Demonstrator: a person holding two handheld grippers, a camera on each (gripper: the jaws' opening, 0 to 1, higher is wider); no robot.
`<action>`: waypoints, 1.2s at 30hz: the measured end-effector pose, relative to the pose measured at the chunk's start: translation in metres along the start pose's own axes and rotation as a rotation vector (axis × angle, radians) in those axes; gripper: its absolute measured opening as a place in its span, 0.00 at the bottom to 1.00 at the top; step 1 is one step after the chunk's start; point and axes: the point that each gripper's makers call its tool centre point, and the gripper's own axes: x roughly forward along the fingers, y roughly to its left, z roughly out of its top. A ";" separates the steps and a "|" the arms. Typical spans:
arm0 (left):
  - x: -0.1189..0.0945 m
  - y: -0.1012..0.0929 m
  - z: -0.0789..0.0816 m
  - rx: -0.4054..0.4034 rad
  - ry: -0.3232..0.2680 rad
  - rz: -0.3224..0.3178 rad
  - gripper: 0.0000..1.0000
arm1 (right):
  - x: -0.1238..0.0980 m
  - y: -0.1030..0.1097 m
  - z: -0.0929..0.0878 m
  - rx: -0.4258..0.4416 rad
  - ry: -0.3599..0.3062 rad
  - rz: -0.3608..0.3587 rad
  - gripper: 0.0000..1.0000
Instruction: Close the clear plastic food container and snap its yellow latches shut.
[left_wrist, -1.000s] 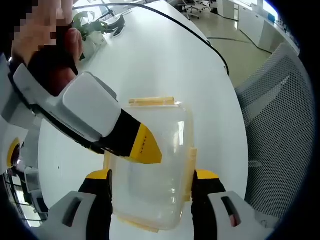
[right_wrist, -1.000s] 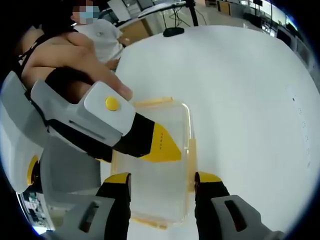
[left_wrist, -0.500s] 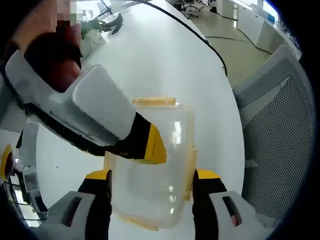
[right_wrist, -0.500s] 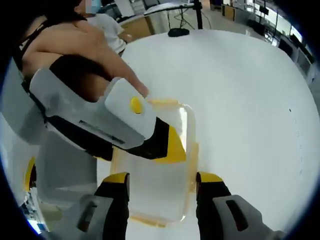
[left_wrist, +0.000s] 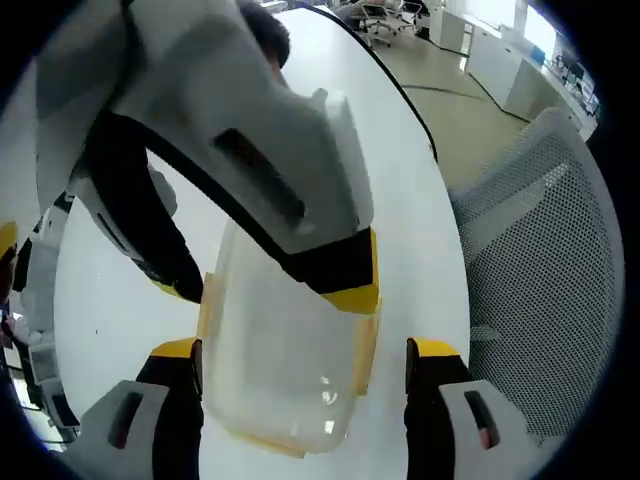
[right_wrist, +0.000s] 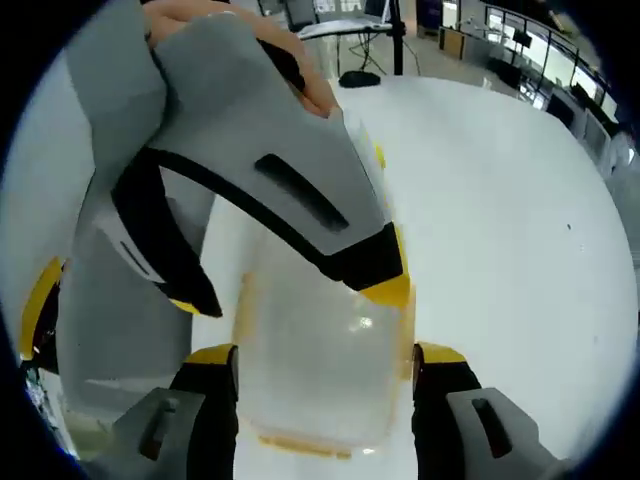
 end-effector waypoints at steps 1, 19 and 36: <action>0.000 -0.001 0.000 0.003 0.004 -0.008 0.85 | -0.001 -0.001 0.000 -0.003 -0.009 -0.012 0.75; -0.008 0.010 -0.002 -0.011 -0.035 -0.070 0.85 | -0.013 -0.001 -0.006 0.064 -0.135 -0.077 0.81; -0.008 0.019 -0.017 -0.019 -0.030 -0.093 0.85 | -0.022 0.000 -0.013 0.048 -0.099 -0.134 0.81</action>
